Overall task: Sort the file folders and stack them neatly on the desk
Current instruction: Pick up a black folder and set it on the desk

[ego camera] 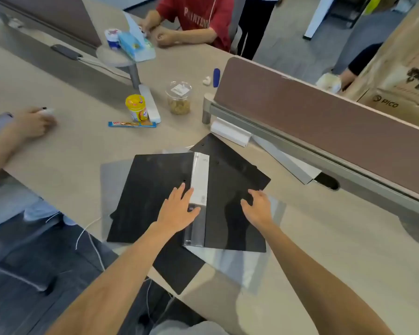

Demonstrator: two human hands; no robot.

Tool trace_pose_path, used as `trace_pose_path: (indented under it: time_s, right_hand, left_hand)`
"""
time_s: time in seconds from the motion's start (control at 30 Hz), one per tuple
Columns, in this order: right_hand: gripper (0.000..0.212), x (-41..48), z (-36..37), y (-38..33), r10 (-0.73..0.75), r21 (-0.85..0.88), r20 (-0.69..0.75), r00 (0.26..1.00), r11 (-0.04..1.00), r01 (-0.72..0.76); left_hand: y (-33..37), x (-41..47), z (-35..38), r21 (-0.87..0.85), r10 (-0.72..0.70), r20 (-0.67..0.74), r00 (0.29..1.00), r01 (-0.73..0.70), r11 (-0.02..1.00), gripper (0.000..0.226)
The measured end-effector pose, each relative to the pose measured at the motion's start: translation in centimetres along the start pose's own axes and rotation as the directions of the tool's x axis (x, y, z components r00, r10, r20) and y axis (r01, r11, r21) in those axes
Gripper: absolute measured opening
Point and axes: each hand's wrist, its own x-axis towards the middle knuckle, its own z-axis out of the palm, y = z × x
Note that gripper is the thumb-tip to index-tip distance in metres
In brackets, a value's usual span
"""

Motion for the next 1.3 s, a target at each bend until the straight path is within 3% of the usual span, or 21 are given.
trace_pose_path:
  time_s: [0.13,0.27,0.33,0.47,0.6,0.7,0.77,0.83,0.93,1.0,1.13,1.2,1.3]
  right_hand:
    - [0.059,0.8,1.0,1.9,0.252,0.122,0.012,0.968,0.96,-0.251]
    - [0.062,1.2,0.2,2.5,0.355,0.314,0.024,0.935,0.885,-0.344]
    - [0.051,1.3,-0.8,2.5,0.379,0.442,0.062,0.923,0.819,-0.366]
    - [0.031,0.2,-2.7,1.0,0.109,0.502,0.137,0.985,0.849,-0.163]
    - [0.029,-2.1,-5.3,-1.4,-0.094,0.652,0.098,0.991,0.759,0.007]
    - [0.034,-3.6,-7.8,-1.8,-0.208,0.804,0.08,0.975,0.592,0.061]
    - [0.037,-4.4,-9.5,-1.2,-0.304,0.873,0.054,0.951,0.476,0.103]
    - [0.039,-5.4,-11.1,-0.5,-0.364,0.904,0.035,0.931,0.408,0.126]
    - [0.037,-6.9,-13.2,1.2,-0.375,0.901,-0.006,0.927,0.4,0.167]
    - [0.036,-7.6,-14.2,3.5,-0.329,0.886,-0.036,0.944,0.426,0.183]
    - [0.046,-9.7,-16.0,10.6,-0.196,0.86,-0.045,0.98,0.491,0.137]
    - [0.056,-11.4,-16.8,14.6,-0.132,0.83,-0.057,0.99,0.544,0.12]
    - [0.061,-13.8,-17.6,20.9,0.061,0.841,-0.085,0.995,0.54,0.039]
  left_hand:
    - [-1.1,0.6,1.9,0.095,0.011,0.12,0.993,-0.022,0.995,0.077]
    - [-1.7,0.7,3.1,0.079,-0.005,0.131,0.991,-0.005,0.997,0.079]
    - [-1.9,0.8,3.5,0.103,-0.008,0.135,0.991,-0.006,0.995,0.079]
    - [-2.1,0.8,3.3,0.085,-0.007,0.121,0.993,-0.003,0.996,0.08]
    - [-1.1,-0.8,1.4,-0.199,-0.054,0.0,0.999,0.053,0.979,0.077]
    - [0.5,-2.9,-2.0,-0.482,-0.162,-0.221,0.962,0.036,0.875,0.083]
    - [2.0,-4.7,-4.6,-0.642,-0.196,-0.283,0.939,-0.034,0.766,0.086]
    - [4.4,-6.8,-6.5,-0.729,-0.128,-0.303,0.944,-0.143,0.669,0.079]
    - [9.0,-9.7,-7.5,-0.763,-0.01,-0.338,0.941,-0.268,0.589,0.063]
    - [11.7,-10.5,-6.7,-0.788,0.024,-0.307,0.951,-0.268,0.555,0.048]
    - [16.5,-10.7,-2.0,-0.888,0.024,-0.119,0.993,-0.117,0.445,0.02]
    - [19.0,-10.9,1.1,-0.917,0.032,-0.018,0.999,-0.029,0.397,0.024]
    - [23.2,-10.9,5.8,-0.904,0.104,0.111,0.988,0.057,0.424,0.033]
